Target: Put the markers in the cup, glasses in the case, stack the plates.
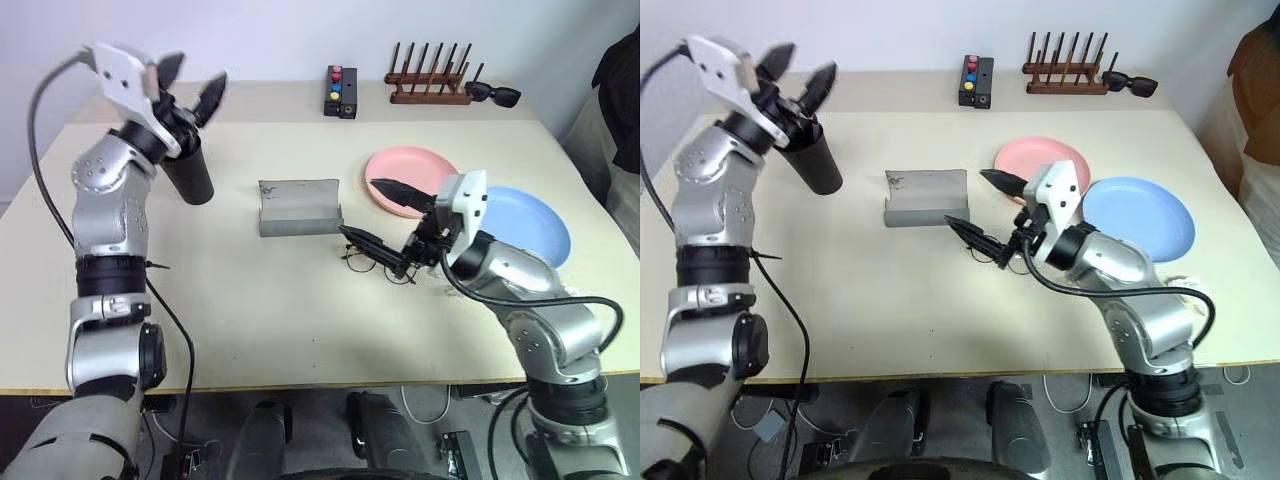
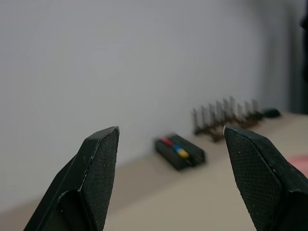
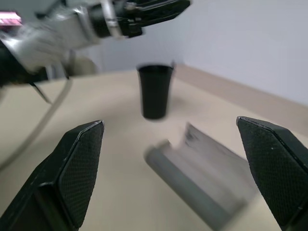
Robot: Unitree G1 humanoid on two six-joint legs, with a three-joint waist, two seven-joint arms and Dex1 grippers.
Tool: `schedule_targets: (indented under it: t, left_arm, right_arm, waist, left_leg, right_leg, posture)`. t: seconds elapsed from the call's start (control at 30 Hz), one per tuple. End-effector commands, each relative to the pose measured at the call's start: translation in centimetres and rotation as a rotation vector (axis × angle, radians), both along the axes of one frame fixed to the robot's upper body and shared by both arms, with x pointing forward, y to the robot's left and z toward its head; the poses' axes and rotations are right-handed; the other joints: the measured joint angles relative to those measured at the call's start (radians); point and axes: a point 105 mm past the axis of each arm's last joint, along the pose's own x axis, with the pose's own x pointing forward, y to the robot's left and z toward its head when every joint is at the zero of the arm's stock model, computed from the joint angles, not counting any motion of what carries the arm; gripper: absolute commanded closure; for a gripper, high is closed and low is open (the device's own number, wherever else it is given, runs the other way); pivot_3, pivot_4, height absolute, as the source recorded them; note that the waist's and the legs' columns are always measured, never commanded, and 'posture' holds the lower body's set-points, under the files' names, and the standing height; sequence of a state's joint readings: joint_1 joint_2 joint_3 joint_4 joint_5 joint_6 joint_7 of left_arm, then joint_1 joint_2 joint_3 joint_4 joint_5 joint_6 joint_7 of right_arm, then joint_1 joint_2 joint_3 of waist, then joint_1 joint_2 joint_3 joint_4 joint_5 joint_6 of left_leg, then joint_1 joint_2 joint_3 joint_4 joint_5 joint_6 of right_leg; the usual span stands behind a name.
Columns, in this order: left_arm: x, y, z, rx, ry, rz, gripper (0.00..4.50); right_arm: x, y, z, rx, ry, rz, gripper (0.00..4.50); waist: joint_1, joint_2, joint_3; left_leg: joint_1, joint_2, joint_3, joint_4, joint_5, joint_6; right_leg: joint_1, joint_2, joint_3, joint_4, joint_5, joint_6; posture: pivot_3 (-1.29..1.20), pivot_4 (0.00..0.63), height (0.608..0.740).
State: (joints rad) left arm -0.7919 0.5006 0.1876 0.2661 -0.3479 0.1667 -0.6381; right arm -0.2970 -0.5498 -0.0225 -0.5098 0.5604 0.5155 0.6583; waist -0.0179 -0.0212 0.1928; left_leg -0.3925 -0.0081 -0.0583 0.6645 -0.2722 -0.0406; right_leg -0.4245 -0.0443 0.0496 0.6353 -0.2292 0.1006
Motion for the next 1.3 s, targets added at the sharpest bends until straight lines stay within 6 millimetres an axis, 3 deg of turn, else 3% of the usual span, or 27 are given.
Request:
schedule_targets:
  t: [0.03, 0.13, 0.4, 0.57, 0.6, 0.67, 0.87, 1.1, 1.3]
  left_arm:
    - [-1.5, -1.9, -0.6, 0.074, 0.04, -0.089, 0.99]
    - [-2.4, -3.1, -3.3, 0.15, 0.134, -0.152, 0.99]
    - [-3.6, -5.1, -7.5, 0.318, 0.281, -0.265, 0.99]
    - [-3.8, -6.5, -8.4, 0.354, 0.321, -0.348, 0.99]
    - [-3.9, -6.8, -8.6, 0.37, 0.324, -0.368, 0.46]
    - [-4.0, -7.3, -9.0, 0.404, 0.333, -0.401, 0.09]
    - [-2.8, -8.2, -11.3, 0.555, 0.407, -0.519, 0.09]
    - [-2.3, -9.4, -11.6, 0.659, 0.393, -0.622, 0.09]
    - [-0.7, -7.7, -12.7, 0.767, 0.452, -0.527, 0.09]
  right_arm:
    - [-0.6, -0.9, 0.6, -0.037, -0.047, -0.012, 0.0]
    - [-0.4, -2.0, -0.1, -0.082, -0.029, -0.053, 0.0]
    - [-1.4, -3.5, -1.6, -0.195, 0.007, -0.079, 0.0]
    - [-1.8, -3.6, -1.9, -0.19, 0.012, -0.103, 0.0]
    - [-1.9, -3.5, -2.0, -0.189, 0.015, -0.105, 0.0]
    - [-2.1, -3.5, -2.2, -0.187, 0.02, -0.107, 0.0]
    - [-2.1, -2.9, -2.6, -0.202, 0.023, -0.094, 0.0]
    - [-2.2, -2.5, -3.0, -0.192, 0.023, -0.112, 0.0]
    - [-2.6, -2.0, -3.4, -0.181, 0.031, -0.109, 0.0]
  waist:
    - [-0.001, 0.0, 0.0]
    - [0.0, 0.0, 0.0]
    - [0.004, 0.0, 0.0]
    - [0.004, 0.0, 0.0]
    - [0.004, 0.0, 0.0]
    - [0.004, 0.0, 0.0]
    - [0.004, 0.0, 0.0]
    - [0.005, 0.0, 0.0]
    - [0.002, 0.0, 0.0]
  left_leg:
    - [0.0, 0.0, 0.0, 0.0, 0.0, 0.0]
    - [0.0, 0.0, 0.0, 0.0, 0.0, 0.0]
    - [0.0, 0.0, 0.001, 0.0, 0.0, 0.0]
    - [0.0, 0.0, 0.001, 0.0, 0.0, 0.0]
    - [0.0, 0.0, 0.001, 0.0, 0.0, 0.0]
    - [0.0, 0.0, 0.001, 0.0, 0.0, 0.0]
    - [0.0, 0.0, 0.001, 0.001, 0.0, 0.0]
    - [-0.001, 0.0, 0.001, 0.0, 0.0, 0.0]
    - [0.0, 0.0, 0.001, 0.0, 0.0, 0.0]
  right_leg:
    - [0.0, 0.0, 0.0, 0.0, 0.0, 0.0]
    - [0.0, 0.0, 0.0, 0.0, 0.0, 0.0]
    - [0.001, 0.0, 0.0, -0.002, 0.0, 0.0]
    - [0.001, 0.0, 0.0, -0.002, 0.0, 0.0]
    - [0.001, 0.0, 0.0, -0.002, 0.0, 0.0]
    - [0.001, 0.0, 0.0, -0.002, 0.0, 0.0]
    - [0.002, 0.001, 0.0, -0.003, -0.001, -0.001]
    - [0.002, 0.001, 0.0, -0.004, -0.001, 0.0]
    - [0.002, 0.001, 0.001, -0.003, -0.001, 0.0]
  posture:
    - [0.0, 0.15, 0.735]
    - [0.0, 0.15, 0.735]
    - [0.0, 0.15, 0.735]
    - [0.0, 0.15, 0.735]
    - [0.0, 0.15, 0.735]
    - [0.0, 0.15, 0.735]
    - [0.0, 0.15, 0.735]
    - [0.0, 0.15, 0.735]
    - [0.0, 0.15, 0.735]
